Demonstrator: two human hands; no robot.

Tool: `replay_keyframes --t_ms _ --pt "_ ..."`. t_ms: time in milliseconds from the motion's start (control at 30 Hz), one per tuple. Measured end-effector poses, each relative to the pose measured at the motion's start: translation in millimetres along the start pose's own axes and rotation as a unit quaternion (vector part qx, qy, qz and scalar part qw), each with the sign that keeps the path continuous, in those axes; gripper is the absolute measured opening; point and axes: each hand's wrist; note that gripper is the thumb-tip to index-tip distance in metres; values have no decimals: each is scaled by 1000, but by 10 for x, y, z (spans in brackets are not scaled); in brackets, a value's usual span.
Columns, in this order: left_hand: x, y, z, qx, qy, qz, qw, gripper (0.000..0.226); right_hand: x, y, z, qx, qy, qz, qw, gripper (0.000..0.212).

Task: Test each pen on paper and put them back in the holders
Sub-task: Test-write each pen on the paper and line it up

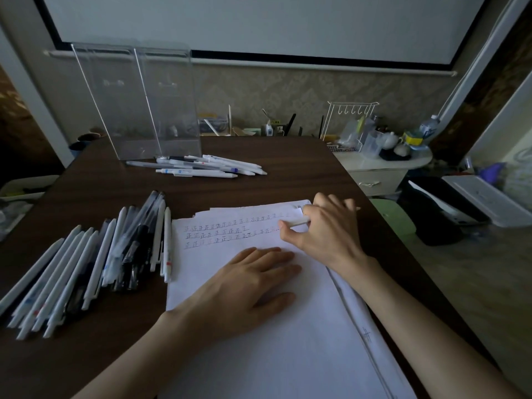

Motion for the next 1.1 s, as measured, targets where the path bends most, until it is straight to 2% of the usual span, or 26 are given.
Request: replay_keyframes --t_ms 133,267,367,400,433,533,600,667,800,900,1033,1100 --pt "-6 1 1 0 0 1 1000 50 -13 -1 15 -57 -26 9 998 54" --pt "-4 3 0 1 2 0 1000 49 -88 -37 -10 -69 -28 50 996 57" --pt "0 9 -6 2 9 3 1000 50 -111 -63 25 -97 -176 90 975 27" --pt "1 10 -7 2 10 5 1000 50 -98 -66 56 -112 -228 94 963 22" --pt "2 10 -6 2 10 5 1000 50 -87 -63 87 -127 -272 91 950 25" --pt "-8 11 7 7 4 7 1000 51 -60 -41 158 -123 -350 31 928 38" --pt "-16 13 16 13 2 10 1000 52 -30 -21 148 -51 -449 -79 889 43" --pt "-20 13 20 10 2 9 1000 52 -29 -21 99 9 -510 -131 850 42" --pt "-25 2 25 17 3 9 1000 53 -66 -64 7 59 -509 -130 849 31" --pt "-25 7 25 26 -1 14 1000 55 -68 -101 -63 75 -479 -129 865 33" --pt "-60 11 24 48 -26 61 997 56 -66 -100 -89 75 -457 -120 878 31" --pt "-78 10 24 35 -35 59 997 56 -65 -99 -104 79 -445 -107 885 34"
Point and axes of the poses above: each hand's wrist, its own y-axis away from the middle knuckle, its own z-axis out of the back of the hand, x = y × z
